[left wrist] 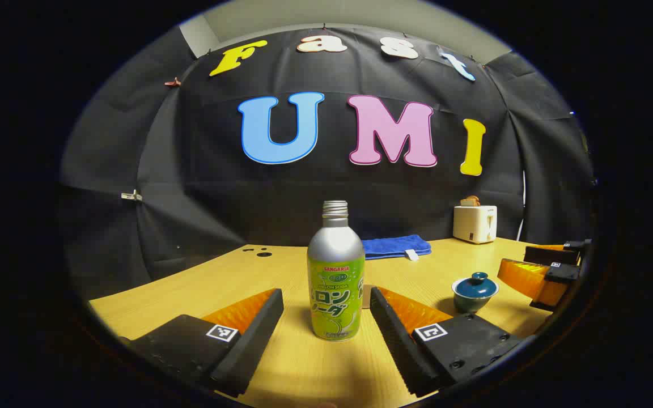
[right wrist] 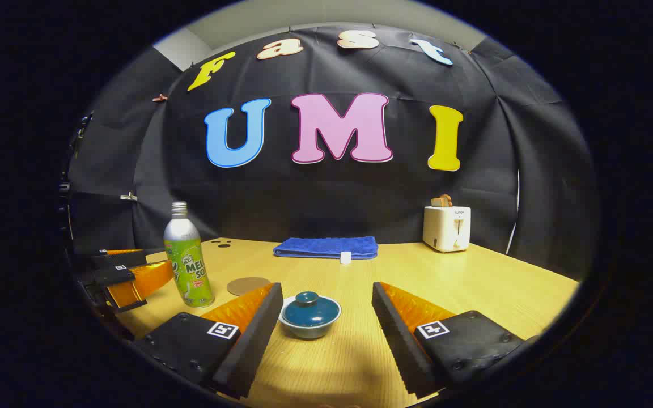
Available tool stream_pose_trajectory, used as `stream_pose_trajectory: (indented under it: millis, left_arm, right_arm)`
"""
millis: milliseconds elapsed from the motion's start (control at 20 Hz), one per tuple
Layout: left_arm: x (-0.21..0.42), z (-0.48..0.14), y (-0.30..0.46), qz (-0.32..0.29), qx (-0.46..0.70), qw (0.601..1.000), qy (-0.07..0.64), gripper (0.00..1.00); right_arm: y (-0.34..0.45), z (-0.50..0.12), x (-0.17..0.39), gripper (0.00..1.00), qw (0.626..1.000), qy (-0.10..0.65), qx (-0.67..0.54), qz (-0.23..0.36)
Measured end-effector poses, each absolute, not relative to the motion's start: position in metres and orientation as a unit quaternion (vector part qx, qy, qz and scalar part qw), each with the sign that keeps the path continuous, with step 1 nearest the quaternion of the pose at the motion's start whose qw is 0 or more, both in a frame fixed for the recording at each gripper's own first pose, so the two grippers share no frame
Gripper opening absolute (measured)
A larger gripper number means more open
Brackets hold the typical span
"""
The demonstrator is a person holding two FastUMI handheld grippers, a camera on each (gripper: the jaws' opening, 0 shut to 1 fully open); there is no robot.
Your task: Open the teacup lid with one hand, grasp the water bottle and pour water into the teacup with the other hand; after pouring, place the water bottle on the coaster and then close the teacup lid.
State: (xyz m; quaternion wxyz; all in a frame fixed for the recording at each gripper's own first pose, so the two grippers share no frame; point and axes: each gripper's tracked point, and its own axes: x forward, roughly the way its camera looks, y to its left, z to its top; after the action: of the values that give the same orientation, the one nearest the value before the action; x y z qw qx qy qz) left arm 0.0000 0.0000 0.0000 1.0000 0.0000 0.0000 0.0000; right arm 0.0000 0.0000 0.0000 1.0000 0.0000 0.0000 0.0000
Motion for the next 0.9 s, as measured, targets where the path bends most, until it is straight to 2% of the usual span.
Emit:
stream_pose_trajectory:
  millis: [200,700,900]
  left_arm:
    - [0.000,0.000,0.007,0.017,0.001,1.000,0.000,0.97]
    - [0.004,0.000,0.000,0.009,-0.001,1.000,-0.001,0.97]
    - [0.004,0.000,0.000,0.009,-0.001,1.000,-0.001,0.97]
  right_arm:
    - [0.000,-0.001,0.008,0.98,1.000,-0.001,0.000,-0.008]
    - [0.006,-0.002,0.017,0.98,1.000,0.000,0.000,0.006]
    - [0.015,-0.003,0.018,0.98,0.999,0.003,0.001,0.032]
